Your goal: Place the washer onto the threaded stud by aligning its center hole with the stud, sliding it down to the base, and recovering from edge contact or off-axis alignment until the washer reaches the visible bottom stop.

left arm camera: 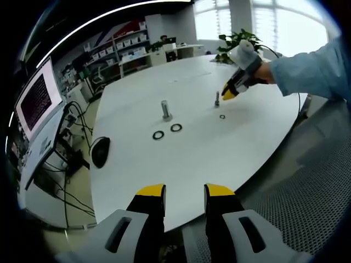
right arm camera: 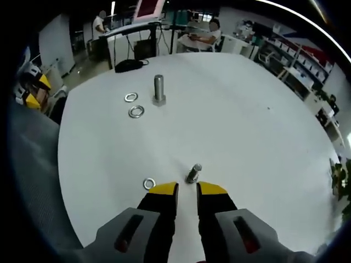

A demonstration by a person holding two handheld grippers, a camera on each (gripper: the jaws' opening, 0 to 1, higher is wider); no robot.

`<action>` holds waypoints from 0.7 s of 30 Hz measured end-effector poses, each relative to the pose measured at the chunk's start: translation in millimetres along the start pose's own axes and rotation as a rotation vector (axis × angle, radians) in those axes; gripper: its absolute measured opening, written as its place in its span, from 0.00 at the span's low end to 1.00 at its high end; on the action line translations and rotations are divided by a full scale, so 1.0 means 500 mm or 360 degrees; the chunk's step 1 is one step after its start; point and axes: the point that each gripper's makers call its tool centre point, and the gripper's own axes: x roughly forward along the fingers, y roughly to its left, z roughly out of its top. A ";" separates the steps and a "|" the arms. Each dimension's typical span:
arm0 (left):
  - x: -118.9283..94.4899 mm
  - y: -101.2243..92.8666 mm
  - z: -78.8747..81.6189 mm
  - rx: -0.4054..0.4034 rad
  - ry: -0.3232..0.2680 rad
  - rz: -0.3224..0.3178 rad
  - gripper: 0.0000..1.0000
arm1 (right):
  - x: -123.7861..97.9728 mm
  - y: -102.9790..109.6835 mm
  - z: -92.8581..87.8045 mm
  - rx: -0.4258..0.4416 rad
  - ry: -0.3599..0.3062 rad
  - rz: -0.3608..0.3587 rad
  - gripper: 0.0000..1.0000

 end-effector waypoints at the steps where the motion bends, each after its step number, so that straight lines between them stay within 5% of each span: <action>1: 0.000 0.000 0.000 0.0000 0.0000 0.0000 0.26 | 0.001 0.003 -0.001 0.0000 0.0001 0.0004 0.16; 21: 0.000 0.001 -0.002 -0.0003 0.0010 0.0003 0.26 | 0.038 0.080 -0.035 -0.0027 0.0096 0.0178 0.16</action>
